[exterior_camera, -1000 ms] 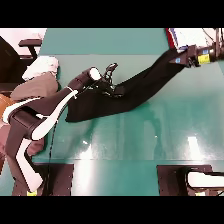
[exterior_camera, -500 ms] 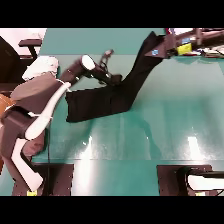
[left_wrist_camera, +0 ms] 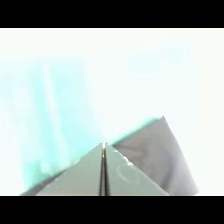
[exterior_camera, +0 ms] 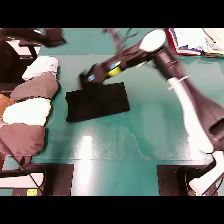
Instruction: Fold the shirts.
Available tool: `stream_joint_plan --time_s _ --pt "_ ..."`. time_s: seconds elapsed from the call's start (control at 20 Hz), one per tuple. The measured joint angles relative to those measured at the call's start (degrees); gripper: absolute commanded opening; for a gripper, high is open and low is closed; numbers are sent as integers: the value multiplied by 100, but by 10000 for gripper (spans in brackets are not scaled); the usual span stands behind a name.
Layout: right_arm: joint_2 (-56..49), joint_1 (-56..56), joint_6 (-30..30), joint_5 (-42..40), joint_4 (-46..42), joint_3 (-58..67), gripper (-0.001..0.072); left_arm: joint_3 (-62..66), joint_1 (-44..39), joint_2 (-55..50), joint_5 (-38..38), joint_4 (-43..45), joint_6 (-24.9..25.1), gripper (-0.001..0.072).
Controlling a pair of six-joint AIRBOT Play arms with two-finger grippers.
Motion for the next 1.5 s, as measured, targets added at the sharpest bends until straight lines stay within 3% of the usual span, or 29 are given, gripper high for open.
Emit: stream_joint_plan --time_s 0.2,0.5,0.55,0.6,0.65,0.9,1.15,1.3,1.4,1.45,1.5 --pt "-262 -59 -107 293 -170 -39 448 7 313 372 -273 125 15 23" --pt "188 -1539 221 859 -955 -1515 449 7 380 496 -485 155 44 22" --pt "299 -1805 310 824 -1064 -1851 466 7 378 494 -507 155 46 22" --pt "409 -2052 354 708 -1141 -2186 582 7 365 494 -516 157 48 23" --pt "474 -2243 382 634 -1187 -2465 624 7 328 487 -511 162 57 22" --pt "619 -2590 492 11 -1340 -3425 622 7 -72 372 -516 164 229 22" --pt "459 -2212 520 -605 -1268 -3543 611 7 -413 234 -518 160 306 23" --pt "-17 -1934 522 -656 -850 -3082 562 7 -468 197 -562 151 310 23" --pt "-400 -1749 525 -656 -595 -2677 301 7 -492 190 -627 125 310 23" --pt "-601 -1659 527 -643 -520 -2457 104 7 -494 186 -660 122 310 23" --pt "-758 -1587 527 -621 -470 -2260 15 7 -498 179 -684 120 308 23"
